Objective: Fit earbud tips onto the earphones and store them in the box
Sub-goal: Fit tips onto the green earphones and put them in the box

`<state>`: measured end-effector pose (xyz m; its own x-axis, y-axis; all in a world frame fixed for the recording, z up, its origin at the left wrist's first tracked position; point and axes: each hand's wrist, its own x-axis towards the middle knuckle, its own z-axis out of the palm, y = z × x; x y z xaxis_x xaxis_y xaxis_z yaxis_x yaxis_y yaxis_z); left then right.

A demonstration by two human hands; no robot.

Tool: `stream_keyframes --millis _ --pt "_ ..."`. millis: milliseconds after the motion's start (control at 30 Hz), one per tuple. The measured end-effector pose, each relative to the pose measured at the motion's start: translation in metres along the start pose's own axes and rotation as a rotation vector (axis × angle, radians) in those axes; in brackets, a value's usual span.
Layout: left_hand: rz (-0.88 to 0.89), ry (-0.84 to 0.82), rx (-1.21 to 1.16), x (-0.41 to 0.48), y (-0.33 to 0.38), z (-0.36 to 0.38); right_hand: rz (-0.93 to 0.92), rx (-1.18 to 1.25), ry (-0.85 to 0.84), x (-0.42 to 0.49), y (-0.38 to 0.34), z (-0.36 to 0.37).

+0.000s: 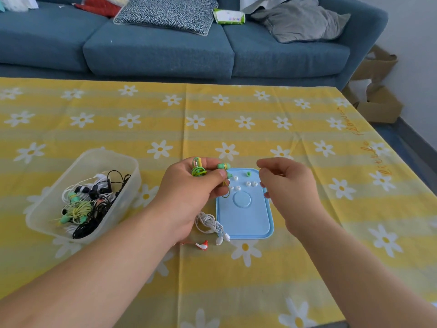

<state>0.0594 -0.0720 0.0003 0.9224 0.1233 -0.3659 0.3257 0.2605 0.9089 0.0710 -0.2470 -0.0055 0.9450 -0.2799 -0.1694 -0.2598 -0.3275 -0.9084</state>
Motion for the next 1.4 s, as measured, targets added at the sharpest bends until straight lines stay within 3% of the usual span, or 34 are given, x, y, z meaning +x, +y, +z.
stream_keyframes --millis 233,600,733,867,1133,1400 --pt "-0.035 0.027 -0.038 0.002 -0.002 -0.007 -0.074 -0.387 0.019 0.035 0.024 0.023" --pt "-0.03 0.009 -0.071 -0.002 0.01 -0.032 0.023 -0.574 0.051 0.054 0.029 0.044" --pt "-0.033 -0.005 -0.114 -0.006 0.015 -0.04 -0.09 -0.689 0.055 0.046 0.028 0.043" --pt "-0.023 -0.006 -0.151 -0.008 0.021 -0.049 -0.208 -0.362 0.038 0.026 -0.008 0.046" --pt "0.027 -0.018 -0.197 -0.02 0.028 -0.06 0.022 0.292 -0.276 -0.034 -0.05 0.051" --pt "0.078 -0.062 -0.201 -0.027 0.037 -0.07 0.172 0.64 -0.517 -0.049 -0.058 0.054"
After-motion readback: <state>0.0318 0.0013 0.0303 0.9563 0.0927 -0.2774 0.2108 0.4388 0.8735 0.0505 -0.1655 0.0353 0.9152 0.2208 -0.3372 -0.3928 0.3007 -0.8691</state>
